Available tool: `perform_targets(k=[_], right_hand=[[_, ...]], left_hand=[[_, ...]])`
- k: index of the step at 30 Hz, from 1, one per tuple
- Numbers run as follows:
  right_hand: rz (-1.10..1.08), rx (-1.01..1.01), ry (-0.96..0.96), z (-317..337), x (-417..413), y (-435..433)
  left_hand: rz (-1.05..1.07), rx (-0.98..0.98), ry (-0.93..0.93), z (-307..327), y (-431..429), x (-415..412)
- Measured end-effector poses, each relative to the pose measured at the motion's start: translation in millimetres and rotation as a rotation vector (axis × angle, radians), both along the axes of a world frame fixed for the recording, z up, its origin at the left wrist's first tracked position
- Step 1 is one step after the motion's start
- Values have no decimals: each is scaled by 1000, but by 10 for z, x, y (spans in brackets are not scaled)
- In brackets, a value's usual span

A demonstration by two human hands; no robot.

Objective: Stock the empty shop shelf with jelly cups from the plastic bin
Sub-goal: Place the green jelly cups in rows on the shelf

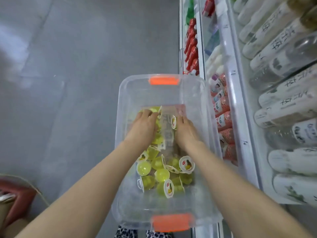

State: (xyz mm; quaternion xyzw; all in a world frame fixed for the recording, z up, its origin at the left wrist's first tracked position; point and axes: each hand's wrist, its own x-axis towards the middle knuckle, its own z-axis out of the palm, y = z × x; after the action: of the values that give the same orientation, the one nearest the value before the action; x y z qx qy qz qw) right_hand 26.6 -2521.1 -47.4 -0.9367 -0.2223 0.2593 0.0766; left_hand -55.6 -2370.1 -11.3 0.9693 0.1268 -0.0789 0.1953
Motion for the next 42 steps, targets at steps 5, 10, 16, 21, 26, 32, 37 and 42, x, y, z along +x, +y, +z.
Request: perform_targets(k=[5,10,16,21,26,32,37,42], right_hand=[[-14,-39,-35,-264,23,132],[-5,-76,-35,-243,-198,109],[-6,-25,-33,-207,-381,-6],[-3,16,-44,-250,-320,-62],[37,-2,36,-174,-304,-92],[-28,11,-42,-150,-327,-103],[-68,121,-42,-92,-346,-122],[-72,177,-88,132,-434,-202]], left_hand=[[2,54,178,-227,51,296],[-11,26,209,-418,52,561],[3,33,260,-604,115,732],[8,65,256,-659,127,796],[-9,29,300,-663,109,797],[-34,51,277,-691,155,779],[-32,36,257,-554,159,741],[6,37,242,-293,88,606]])
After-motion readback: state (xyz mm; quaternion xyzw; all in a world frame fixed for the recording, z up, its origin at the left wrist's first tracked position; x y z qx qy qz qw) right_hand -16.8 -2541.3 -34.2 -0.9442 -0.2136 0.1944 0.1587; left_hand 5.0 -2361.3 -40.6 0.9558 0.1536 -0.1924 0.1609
